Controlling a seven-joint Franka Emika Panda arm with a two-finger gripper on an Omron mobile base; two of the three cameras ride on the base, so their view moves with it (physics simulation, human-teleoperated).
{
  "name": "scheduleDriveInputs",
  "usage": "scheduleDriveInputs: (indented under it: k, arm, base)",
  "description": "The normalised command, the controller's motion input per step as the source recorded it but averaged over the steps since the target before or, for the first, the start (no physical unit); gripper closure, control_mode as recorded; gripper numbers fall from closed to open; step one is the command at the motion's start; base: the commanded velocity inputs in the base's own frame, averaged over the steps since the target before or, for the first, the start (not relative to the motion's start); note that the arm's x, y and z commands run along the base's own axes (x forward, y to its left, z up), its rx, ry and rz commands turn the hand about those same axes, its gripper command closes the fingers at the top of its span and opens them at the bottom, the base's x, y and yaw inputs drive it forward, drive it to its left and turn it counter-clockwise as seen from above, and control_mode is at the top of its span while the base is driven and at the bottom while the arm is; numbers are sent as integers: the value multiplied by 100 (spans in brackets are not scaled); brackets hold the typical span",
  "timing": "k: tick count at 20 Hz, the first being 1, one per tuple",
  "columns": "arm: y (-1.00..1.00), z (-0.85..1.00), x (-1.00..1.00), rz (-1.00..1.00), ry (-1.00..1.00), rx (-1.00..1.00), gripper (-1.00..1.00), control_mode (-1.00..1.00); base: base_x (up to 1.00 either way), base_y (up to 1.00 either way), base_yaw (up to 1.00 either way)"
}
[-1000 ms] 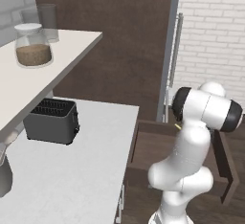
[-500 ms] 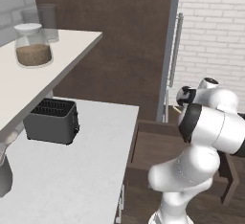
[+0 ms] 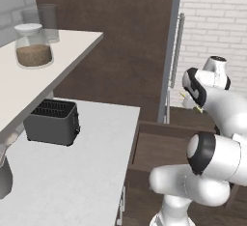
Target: Take a straw from the drawer in front and place it inside the glass cup on the dining counter.
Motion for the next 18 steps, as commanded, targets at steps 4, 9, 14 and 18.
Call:
scheduleDriveInputs:
  k: [4, 9, 14, 18]
  arm:
    - [26, 100, -35, -23, 15, 0, 100, -100]
    - [35, 100, -35, -22, 19, 1, 100, -100]
    - [25, 83, -38, -12, 16, 6, 100, -100]
    - [4, 33, -13, -6, 12, 2, 100, -100]
  base:
    - [0, 0, 0]
    - [0, 0, 0]
    - [0, 0, 0]
    - [0, 0, 0]
